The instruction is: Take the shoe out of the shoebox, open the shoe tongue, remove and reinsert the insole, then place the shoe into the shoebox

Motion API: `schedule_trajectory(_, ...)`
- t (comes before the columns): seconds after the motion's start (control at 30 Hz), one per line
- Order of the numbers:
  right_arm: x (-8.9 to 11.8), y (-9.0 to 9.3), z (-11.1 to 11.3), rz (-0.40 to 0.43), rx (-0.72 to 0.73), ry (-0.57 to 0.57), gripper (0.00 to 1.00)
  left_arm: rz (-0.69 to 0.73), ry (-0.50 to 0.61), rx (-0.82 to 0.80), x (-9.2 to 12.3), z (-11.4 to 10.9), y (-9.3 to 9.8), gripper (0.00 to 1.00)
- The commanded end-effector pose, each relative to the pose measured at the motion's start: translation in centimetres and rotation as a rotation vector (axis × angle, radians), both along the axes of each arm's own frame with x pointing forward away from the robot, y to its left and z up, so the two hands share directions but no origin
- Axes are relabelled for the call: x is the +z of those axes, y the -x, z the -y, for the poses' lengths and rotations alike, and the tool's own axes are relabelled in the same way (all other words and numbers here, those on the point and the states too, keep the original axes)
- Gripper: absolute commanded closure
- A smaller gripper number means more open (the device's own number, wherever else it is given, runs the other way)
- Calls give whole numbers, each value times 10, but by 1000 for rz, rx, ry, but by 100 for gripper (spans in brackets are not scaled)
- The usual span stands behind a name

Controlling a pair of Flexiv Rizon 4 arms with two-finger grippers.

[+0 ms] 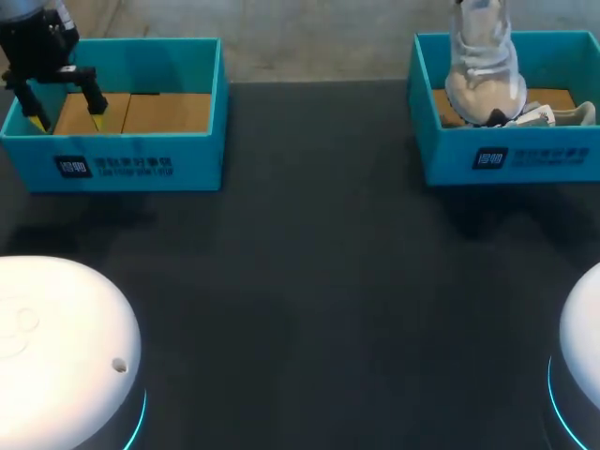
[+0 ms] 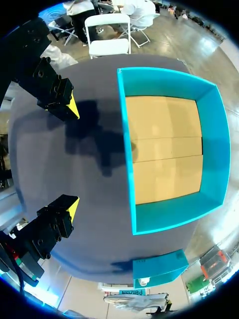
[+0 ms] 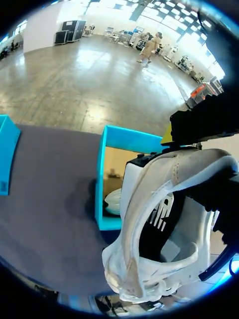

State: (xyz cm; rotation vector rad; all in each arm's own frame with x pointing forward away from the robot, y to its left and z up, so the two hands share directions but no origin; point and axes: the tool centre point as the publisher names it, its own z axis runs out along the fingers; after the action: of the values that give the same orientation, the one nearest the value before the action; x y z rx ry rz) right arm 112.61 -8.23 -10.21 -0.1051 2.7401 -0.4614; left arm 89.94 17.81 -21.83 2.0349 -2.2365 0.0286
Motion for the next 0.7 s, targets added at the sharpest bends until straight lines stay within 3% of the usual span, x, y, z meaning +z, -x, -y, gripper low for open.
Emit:
schedule_trajectory(0.03, 2, 1, 1, 0, 1, 0, 100, 4, -1, 1, 1, 0, 2, 0)
schedule_trajectory(0.13, 2, 1, 1, 0, 1, 0, 100, 4, -1, 1, 1, 0, 2, 0)
schedule_trajectory(0.27, 0, -19, 28, -68, -212, -86, 100, 4, -1, 1, 1, 0, 2, 0)
schedule_trajectory(0.37, 3, -25, 46, -71, -352, -91, 100, 4, -1, 1, 1, 0, 2, 0)
schedule_trajectory(0.5, 6, -23, 70, -55, -551, -111, 100, 4, -1, 1, 1, 0, 2, 0)
schedule_trajectory(0.7, -5, -5, 109, -39, -879, -178, 100, 4, -1, 1, 1, 0, 2, 0)
